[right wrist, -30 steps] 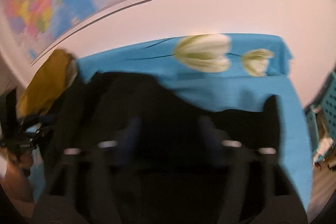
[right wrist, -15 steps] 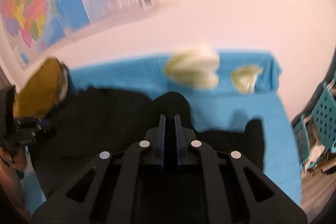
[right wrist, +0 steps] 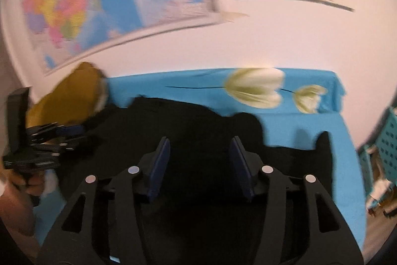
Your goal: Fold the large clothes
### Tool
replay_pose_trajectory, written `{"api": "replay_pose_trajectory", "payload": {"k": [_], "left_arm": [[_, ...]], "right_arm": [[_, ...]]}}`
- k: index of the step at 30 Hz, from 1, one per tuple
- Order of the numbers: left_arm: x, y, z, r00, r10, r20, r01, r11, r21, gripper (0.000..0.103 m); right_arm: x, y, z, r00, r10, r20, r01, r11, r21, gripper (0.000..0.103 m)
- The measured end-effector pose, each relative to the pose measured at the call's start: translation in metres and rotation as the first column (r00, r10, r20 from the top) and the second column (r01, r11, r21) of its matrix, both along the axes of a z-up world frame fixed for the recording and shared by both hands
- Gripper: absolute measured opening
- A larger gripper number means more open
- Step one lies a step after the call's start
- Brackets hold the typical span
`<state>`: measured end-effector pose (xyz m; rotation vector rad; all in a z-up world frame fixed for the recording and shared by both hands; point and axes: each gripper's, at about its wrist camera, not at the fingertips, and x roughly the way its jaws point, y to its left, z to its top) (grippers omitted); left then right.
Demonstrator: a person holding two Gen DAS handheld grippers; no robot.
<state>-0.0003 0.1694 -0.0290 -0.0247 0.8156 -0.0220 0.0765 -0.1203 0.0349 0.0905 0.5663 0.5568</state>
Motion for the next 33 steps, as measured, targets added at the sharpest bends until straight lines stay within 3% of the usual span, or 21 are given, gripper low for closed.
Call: {"api": "replay_pose_trajectory", "payload": {"k": [8, 13, 15, 18, 23, 24, 26, 29, 31, 33], "left_arm": [[0.001, -0.008, -0.002, 1.000, -0.011, -0.009, 0.011, 1.000, 0.003, 0.052], [0.007, 0.000, -0.014, 0.999, 0.027, -0.043, -0.027, 1.000, 0.001, 0.052], [0.010, 0.004, -0.017, 0.998, 0.035, -0.058, -0.036, 0.999, -0.016, 0.052], [0.009, 0.010, -0.016, 0.998, 0.039, -0.055, -0.041, 0.999, -0.034, 0.056], [0.009, 0.007, -0.007, 0.999, 0.016, -0.036, -0.018, 0.999, -0.040, 0.066], [0.009, 0.006, -0.006, 0.999, 0.009, -0.033, -0.010, 0.999, -0.038, 0.074], [0.012, 0.000, -0.006, 0.999, -0.020, -0.038, 0.018, 0.999, -0.034, 0.076], [0.020, -0.008, -0.010, 0.996, -0.057, -0.063, 0.055, 0.998, -0.031, 0.086], [0.026, -0.013, -0.017, 0.995, -0.047, -0.086, 0.047, 0.999, 0.002, 0.085], [0.030, -0.014, -0.026, 0.992, -0.045, -0.120, 0.048, 0.999, 0.022, 0.073]], "right_arm": [[0.015, 0.056, -0.010, 0.989, 0.141, -0.036, -0.142, 0.990, -0.028, 0.051], [0.048, 0.098, -0.031, 0.978, 0.168, -0.126, -0.179, 0.981, -0.079, 0.035], [0.057, 0.105, -0.035, 0.969, 0.188, -0.160, -0.197, 0.979, -0.045, 0.027], [0.056, 0.103, -0.024, 0.959, 0.256, -0.124, -0.250, 0.966, 0.068, 0.024], [0.057, 0.091, -0.026, 0.966, 0.207, -0.157, -0.205, 0.978, 0.035, 0.041], [0.048, 0.079, -0.021, 0.971, 0.200, -0.129, -0.196, 0.980, 0.048, 0.044], [0.033, 0.056, -0.013, 0.980, 0.178, -0.090, -0.172, 0.982, 0.076, 0.052], [0.012, 0.012, -0.007, 0.998, 0.058, -0.039, -0.056, 0.998, 0.041, 0.058], [0.004, -0.018, -0.012, 0.998, -0.018, -0.053, 0.019, 1.000, 0.016, 0.059], [-0.001, -0.039, -0.021, 0.994, -0.083, -0.066, 0.082, 0.996, -0.021, 0.060]]}}
